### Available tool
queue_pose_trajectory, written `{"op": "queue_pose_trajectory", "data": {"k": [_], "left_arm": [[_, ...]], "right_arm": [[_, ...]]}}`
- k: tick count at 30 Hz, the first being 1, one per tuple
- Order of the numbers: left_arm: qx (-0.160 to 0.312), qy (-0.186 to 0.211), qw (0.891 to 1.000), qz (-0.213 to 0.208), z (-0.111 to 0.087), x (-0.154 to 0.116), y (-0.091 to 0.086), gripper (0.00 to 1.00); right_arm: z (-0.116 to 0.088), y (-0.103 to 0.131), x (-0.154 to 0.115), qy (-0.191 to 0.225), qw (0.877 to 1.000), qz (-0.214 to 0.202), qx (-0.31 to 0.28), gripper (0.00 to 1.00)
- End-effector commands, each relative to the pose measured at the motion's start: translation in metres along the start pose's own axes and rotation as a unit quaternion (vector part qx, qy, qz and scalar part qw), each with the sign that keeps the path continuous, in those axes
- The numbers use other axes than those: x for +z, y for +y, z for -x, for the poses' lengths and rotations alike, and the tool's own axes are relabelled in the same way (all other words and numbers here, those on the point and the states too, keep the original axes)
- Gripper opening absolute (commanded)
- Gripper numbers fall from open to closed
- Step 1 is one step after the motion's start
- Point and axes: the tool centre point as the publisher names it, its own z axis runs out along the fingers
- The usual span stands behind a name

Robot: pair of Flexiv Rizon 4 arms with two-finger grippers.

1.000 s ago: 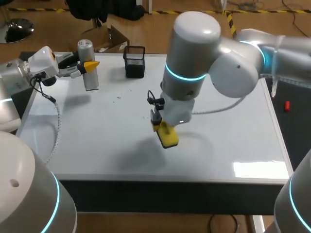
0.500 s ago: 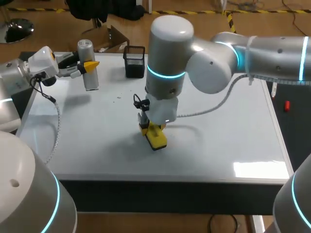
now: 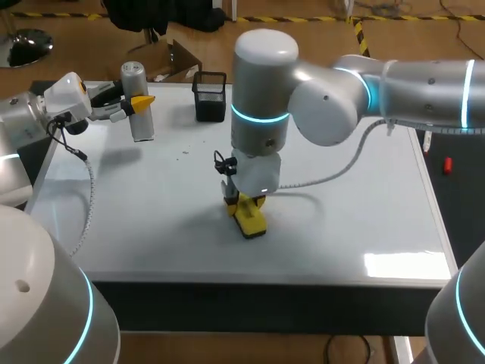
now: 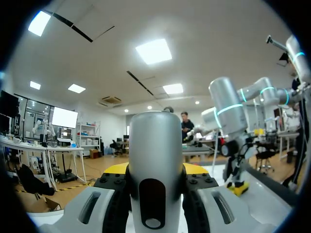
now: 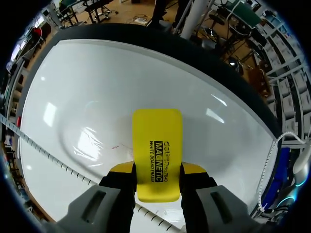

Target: Pick up the inspection probe, press it on each red-marked spot on the whiteboard one by one, put down the probe, pick up the eraser, and wipe off all the red marks.

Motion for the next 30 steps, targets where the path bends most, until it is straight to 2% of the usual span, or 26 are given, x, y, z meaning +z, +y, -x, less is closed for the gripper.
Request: {"op": "queue_pose_trajectory", "data": {"k": [1, 7, 17, 24, 30], "left_arm": [[0.001, -0.001, 1.000, 0.000, -0.001, 0.000, -0.001, 0.00], [0.001, -0.001, 1.000, 0.000, -0.001, 0.000, -0.001, 0.00], [0.001, -0.001, 1.000, 0.000, -0.001, 0.000, -0.001, 0.00], [0.001, -0.001, 1.000, 0.000, -0.001, 0.000, -0.001, 0.00], [0.001, -0.001, 1.000, 0.000, -0.001, 0.000, -0.001, 0.00]], "right_arm": [[-0.021, 0.010, 0.000, -0.004, 1.000, -0.004, 0.008, 0.00], [-0.043, 0.018, 0.006, -0.002, 0.999, 0.001, 0.033, 0.00], [-0.064, 0.032, 0.009, 0.000, 0.999, 0.005, 0.054, 0.00], [-0.068, 0.039, 0.006, 0.003, 0.998, 0.005, 0.062, 0.00], [-0.063, 0.041, -0.015, 0.010, 0.998, -0.018, 0.063, 0.00]]}}
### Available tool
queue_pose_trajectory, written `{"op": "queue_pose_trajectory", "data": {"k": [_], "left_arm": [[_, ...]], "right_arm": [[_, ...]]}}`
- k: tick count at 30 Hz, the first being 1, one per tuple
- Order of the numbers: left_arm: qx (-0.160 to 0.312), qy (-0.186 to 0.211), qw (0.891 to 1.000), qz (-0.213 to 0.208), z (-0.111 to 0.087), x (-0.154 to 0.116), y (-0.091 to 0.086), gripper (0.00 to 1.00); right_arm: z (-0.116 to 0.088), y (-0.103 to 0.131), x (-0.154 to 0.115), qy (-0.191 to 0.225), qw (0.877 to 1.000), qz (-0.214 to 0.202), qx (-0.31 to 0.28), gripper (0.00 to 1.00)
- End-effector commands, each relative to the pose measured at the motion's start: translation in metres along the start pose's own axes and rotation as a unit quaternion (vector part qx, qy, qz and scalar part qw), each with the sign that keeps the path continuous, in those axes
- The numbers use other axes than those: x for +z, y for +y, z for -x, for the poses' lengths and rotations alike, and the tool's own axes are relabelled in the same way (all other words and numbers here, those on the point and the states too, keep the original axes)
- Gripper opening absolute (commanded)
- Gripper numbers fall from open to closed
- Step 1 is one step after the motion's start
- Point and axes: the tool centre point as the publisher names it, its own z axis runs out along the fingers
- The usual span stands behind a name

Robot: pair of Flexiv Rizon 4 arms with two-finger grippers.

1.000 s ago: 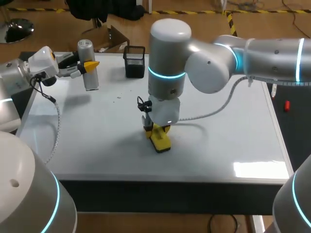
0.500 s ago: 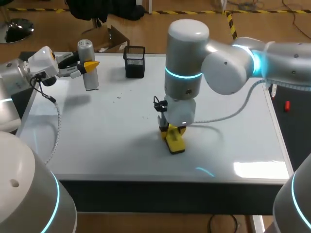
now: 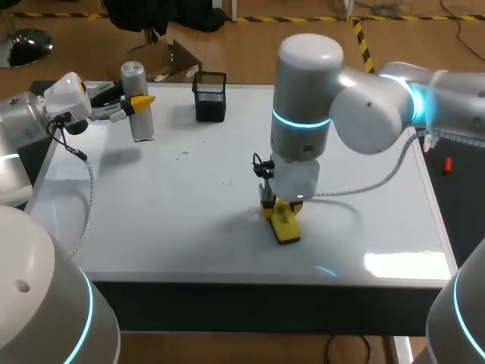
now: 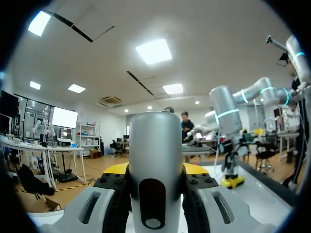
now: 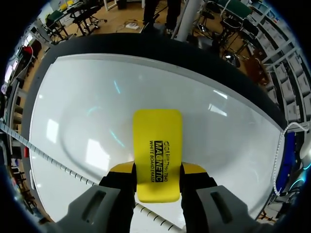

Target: Pick up the inspection probe, press it on each red-marked spot on the whiteboard one by one, put down the probe, pick up the eraser, and wipe off all the red marks.

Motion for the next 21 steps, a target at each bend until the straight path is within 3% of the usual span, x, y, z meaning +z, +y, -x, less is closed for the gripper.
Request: {"op": "queue_pose_trajectory", "data": {"k": [1, 8, 21], "left_arm": [[0.001, -0.001, 1.000, 0.000, -0.001, 0.000, -0.001, 0.00], [0.001, -0.001, 1.000, 0.000, -0.001, 0.000, -0.001, 0.00], [0.001, -0.001, 1.000, 0.000, -0.001, 0.000, -0.001, 0.00]], "right_arm": [[0.000, 0.007, -0.017, 0.004, 1.000, -0.022, 0.000, 0.00], [0.001, 0.009, -0.045, 0.010, 0.999, -0.044, -0.006, 0.00], [0.005, 0.007, -0.050, -0.008, 0.999, -0.051, -0.002, 0.00]]}}
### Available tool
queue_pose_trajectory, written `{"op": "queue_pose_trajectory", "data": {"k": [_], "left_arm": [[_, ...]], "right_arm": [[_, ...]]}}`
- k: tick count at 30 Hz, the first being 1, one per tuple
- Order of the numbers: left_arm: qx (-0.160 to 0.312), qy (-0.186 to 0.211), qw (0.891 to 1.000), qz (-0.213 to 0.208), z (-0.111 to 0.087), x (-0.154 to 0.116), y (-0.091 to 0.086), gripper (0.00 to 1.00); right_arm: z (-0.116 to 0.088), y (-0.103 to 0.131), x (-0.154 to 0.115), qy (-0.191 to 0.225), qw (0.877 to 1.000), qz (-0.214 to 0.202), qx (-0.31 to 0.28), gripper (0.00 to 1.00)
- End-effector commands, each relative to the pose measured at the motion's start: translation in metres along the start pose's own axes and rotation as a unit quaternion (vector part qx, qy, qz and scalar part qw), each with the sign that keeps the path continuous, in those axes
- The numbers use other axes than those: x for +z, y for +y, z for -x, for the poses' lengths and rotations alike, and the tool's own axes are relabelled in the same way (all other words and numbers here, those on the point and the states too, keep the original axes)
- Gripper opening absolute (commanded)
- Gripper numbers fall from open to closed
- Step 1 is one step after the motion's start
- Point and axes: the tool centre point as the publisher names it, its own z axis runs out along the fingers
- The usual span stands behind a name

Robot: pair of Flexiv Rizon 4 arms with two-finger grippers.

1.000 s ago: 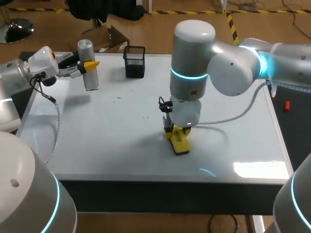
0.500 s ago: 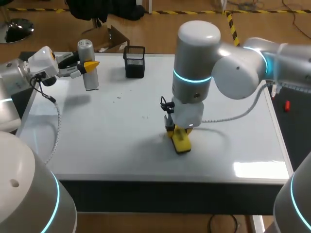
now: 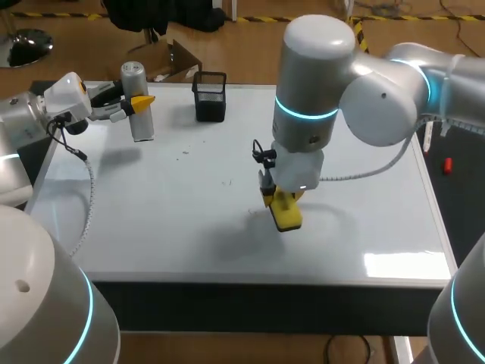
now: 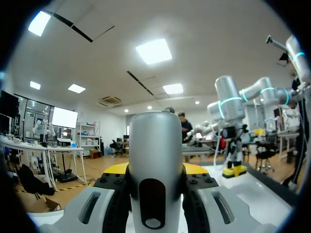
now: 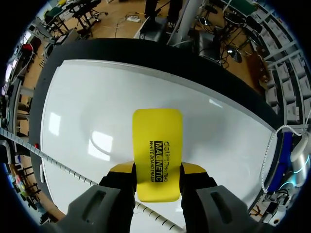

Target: Pick up the inspection probe, press it on each red-marked spot on the whiteboard one by one, put down the probe, pick up the eraser, and wipe off all the red marks.

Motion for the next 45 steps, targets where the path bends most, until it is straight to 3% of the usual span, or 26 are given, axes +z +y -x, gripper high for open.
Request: {"op": "queue_pose_trajectory", "data": {"k": [1, 20, 33, 39, 45], "left_arm": [[0.001, -0.001, 1.000, 0.000, -0.001, 0.000, -0.001, 0.00], [0.001, -0.001, 1.000, 0.000, -0.001, 0.000, -0.001, 0.00], [0.001, -0.001, 1.000, 0.000, -0.001, 0.000, -0.001, 0.00], [0.001, -0.001, 1.000, 0.000, -0.001, 0.000, -0.001, 0.00], [0.001, -0.001, 1.000, 0.000, -0.001, 0.000, -0.001, 0.00]], "right_arm": [[-0.001, 0.003, -0.001, -0.014, 1.000, -0.013, 0.005, 0.00], [-0.002, 0.001, 0.001, -0.010, 1.000, -0.014, 0.007, 0.00], [-0.075, -0.072, -0.002, 0.055, 0.998, -0.019, 0.034, 0.00], [-0.112, -0.120, -0.004, 0.038, 0.998, -0.005, 0.045, 0.00], [-0.132, -0.162, -0.014, 0.033, 0.999, -0.003, 0.043, 0.00]]}}
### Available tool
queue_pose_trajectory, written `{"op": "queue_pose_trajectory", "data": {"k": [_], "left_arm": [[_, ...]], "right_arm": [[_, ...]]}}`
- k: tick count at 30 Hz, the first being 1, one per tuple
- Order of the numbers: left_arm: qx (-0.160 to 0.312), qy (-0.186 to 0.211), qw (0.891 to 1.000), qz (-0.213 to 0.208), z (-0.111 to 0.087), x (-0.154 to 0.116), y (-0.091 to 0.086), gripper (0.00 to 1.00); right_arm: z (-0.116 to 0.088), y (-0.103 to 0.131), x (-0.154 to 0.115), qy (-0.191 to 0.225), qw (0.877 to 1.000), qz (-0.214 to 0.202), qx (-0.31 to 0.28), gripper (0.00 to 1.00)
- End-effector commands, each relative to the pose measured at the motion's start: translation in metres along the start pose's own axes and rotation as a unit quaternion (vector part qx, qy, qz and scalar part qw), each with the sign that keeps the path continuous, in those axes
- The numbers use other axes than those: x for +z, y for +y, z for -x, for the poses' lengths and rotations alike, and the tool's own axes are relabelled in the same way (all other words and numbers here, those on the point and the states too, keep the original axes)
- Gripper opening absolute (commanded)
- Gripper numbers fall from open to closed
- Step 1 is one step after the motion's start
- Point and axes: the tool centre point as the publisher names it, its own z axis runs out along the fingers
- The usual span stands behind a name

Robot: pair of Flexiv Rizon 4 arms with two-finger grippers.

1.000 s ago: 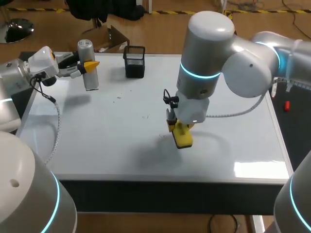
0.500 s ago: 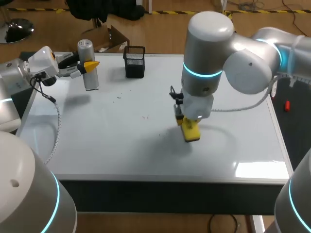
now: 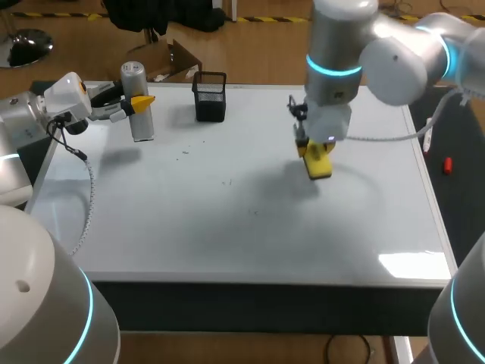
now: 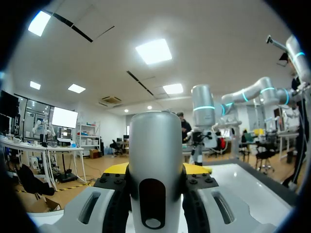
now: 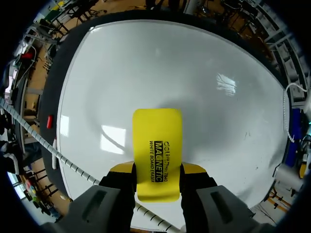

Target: Pick up the inspection probe, press it on each red-marked spot on the whiteboard one by one, put down the probe, pick up the eraser, and wipe off all the red marks.

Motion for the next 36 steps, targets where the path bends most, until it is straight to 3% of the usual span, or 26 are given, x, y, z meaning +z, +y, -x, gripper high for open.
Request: {"op": "queue_pose_trajectory", "data": {"k": [1, 6, 12, 29, 36], "left_arm": [[0.001, -0.001, 1.000, 0.000, -0.001, 0.000, -0.001, 0.00], [0.001, -0.001, 1.000, 0.000, -0.001, 0.000, -0.001, 0.00], [0.001, -0.001, 1.000, 0.000, -0.001, 0.000, -0.001, 0.00], [0.001, -0.001, 1.000, 0.000, -0.001, 0.000, -0.001, 0.00], [0.001, -0.001, 1.000, 0.000, -0.001, 0.000, -0.001, 0.00]], "right_arm": [[-0.011, -0.040, -0.001, -0.012, 0.999, 0.030, -0.006, 0.00], [-0.015, -0.073, -0.001, -0.011, 0.999, 0.040, -0.011, 0.00], [0.000, -0.100, 0.002, -0.009, 0.998, 0.050, -0.027, 0.00], [0.054, -0.145, 0.012, -0.018, 0.997, 0.060, -0.053, 0.00], [0.061, -0.155, 0.020, -0.018, 0.998, 0.066, -0.015, 0.00]]}}
